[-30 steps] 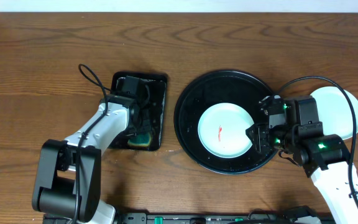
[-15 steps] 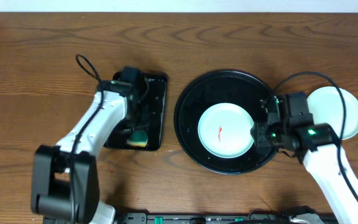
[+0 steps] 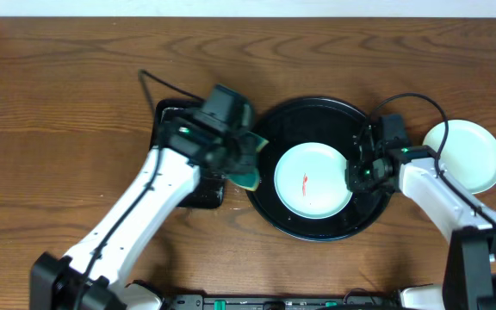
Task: Clean dirty plates on tray and stack at the side
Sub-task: 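Carry the sponge with the left gripper over the pale green plate, then scrub the plate surface with the sponge in the left gripper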
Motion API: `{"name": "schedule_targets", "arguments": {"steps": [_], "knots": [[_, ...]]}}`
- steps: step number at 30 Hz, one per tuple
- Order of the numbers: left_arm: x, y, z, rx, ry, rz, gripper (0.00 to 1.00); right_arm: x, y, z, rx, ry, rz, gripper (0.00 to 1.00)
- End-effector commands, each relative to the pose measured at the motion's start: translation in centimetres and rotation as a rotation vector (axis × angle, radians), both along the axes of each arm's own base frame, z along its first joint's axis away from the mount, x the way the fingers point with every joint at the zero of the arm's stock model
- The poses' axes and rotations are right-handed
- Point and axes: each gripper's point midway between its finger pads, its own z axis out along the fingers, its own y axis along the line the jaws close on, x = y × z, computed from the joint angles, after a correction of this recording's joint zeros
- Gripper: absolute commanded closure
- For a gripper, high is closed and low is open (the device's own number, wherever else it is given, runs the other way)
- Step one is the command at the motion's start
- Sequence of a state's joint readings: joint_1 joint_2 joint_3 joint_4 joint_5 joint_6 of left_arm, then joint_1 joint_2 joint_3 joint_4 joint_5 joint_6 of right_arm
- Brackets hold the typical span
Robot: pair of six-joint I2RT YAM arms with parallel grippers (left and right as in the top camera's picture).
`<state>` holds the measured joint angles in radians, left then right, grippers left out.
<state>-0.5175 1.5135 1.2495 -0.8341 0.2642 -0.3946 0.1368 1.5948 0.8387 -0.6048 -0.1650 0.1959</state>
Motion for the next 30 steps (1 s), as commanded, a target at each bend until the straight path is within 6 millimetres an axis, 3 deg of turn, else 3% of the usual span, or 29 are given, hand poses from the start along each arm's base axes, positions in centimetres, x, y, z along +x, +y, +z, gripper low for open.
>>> {"name": "schedule_targets", "arguments": {"steps": [1, 7, 20, 25, 27, 30], "knots": [[-0.3, -2.8, -0.9, -0.03, 0.028, -0.002, 0.92, 1.1, -0.2, -0.4, 0.056, -0.008, 0.004, 0.79], [-0.2, -7.0, -3.9, -0.05, 0.054, -0.017, 0.92, 1.3, 1.0, -1.7, 0.14, 0.011, 0.04, 0.99], [-1.0, -14.3, -9.8, -0.11, 0.094, -0.043, 0.92, 0.7, 0.8, -2.0, 0.137, 0.052, 0.001, 0.99], [-0.9, -13.5, -14.7, -0.01, 0.129, -0.015, 0.92, 0.4, 0.8, -2.1, 0.136, 0.062, 0.0, 0.99], [-0.5, -11.2, -16.5, 0.107, 0.117, 0.024, 0.93, 0.4, 0.8, -2.1, 0.136, 0.064, 0.0, 0.99], [0.3, -6.8, -17.1, 0.316, 0.057, 0.089, 0.92, 0.2, 0.8, -2.1, 0.135, 0.07, 0.001, 0.99]]}}
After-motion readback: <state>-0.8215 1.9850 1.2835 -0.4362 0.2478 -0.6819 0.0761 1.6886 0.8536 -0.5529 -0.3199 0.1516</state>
